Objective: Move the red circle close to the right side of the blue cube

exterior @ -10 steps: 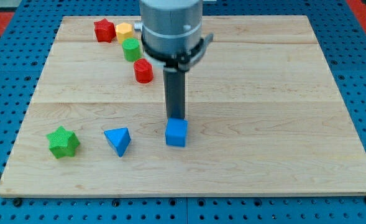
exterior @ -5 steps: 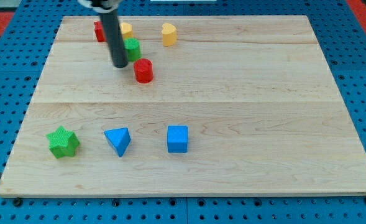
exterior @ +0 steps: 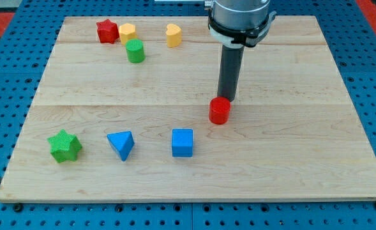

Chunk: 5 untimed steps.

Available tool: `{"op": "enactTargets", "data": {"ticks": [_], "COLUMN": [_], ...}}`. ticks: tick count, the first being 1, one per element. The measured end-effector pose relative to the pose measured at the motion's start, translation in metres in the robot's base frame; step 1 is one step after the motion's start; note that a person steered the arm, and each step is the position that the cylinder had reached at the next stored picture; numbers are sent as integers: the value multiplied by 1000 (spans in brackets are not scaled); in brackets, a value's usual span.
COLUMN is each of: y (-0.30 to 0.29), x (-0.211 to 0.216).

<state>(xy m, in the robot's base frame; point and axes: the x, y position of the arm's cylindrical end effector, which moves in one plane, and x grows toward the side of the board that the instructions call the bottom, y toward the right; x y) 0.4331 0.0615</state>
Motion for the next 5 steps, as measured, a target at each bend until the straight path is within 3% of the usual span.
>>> {"op": "enactTargets", "data": {"ticks": [1, 2, 5], "y": [-1, -1, -1], "x": [-23, 32, 53]}}
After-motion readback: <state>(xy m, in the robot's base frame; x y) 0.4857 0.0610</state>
